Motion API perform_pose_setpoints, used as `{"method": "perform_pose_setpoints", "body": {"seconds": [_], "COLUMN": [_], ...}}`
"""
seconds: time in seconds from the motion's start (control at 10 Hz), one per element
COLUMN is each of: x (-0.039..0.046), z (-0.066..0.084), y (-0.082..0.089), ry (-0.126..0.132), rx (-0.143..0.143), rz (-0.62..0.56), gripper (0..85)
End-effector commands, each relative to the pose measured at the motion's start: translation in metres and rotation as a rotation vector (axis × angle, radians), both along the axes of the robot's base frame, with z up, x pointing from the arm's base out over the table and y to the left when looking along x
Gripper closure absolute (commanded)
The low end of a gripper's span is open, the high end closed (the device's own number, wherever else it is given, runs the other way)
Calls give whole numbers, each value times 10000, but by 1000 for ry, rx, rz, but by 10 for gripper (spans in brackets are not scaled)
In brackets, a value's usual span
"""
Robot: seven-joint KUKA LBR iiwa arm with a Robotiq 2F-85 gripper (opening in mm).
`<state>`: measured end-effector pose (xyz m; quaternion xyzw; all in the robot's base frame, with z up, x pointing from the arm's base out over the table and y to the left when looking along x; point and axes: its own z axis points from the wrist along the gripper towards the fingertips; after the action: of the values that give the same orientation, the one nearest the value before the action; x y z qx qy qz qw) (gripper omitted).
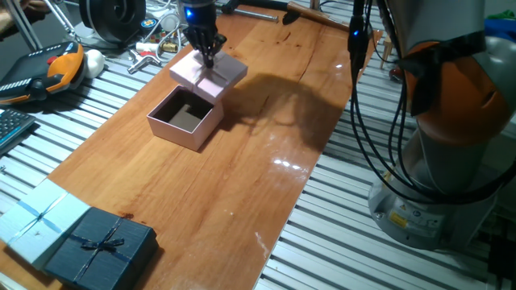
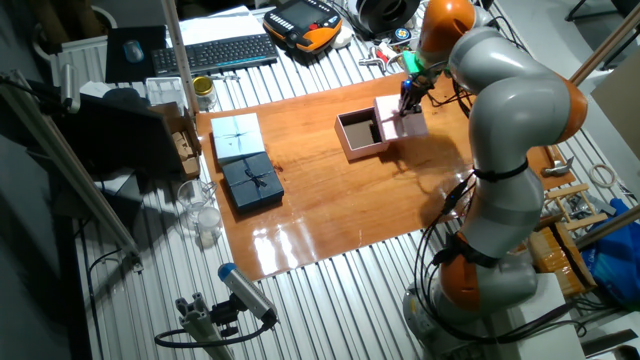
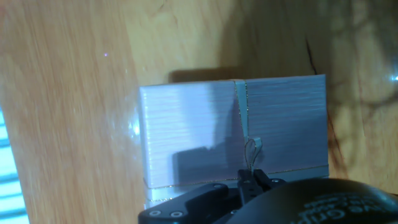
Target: Cover the box
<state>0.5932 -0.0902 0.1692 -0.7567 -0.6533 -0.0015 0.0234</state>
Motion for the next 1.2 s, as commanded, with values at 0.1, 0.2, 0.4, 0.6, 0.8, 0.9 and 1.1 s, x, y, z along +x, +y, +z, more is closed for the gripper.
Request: {"method": "perform_pose_setpoints", "body": {"seconds": [0.1, 0.2, 0.4, 0.6, 0.8, 0.9, 1.1], "x": [8, 5, -39, -60, -70, -77, -90], "z": [17, 5, -10, -26, -39, -44, -73], "y": [130, 191, 335, 442, 518, 544, 584], "ry": [-7, -12, -18, -16, -17, -17, -10], "rx": [-3, -5, -7, -4, 1, 2, 3], "rz": [8, 9, 0, -8, -10, -10, 3], "gripper": [850, 850, 850, 850, 850, 850, 850]}}
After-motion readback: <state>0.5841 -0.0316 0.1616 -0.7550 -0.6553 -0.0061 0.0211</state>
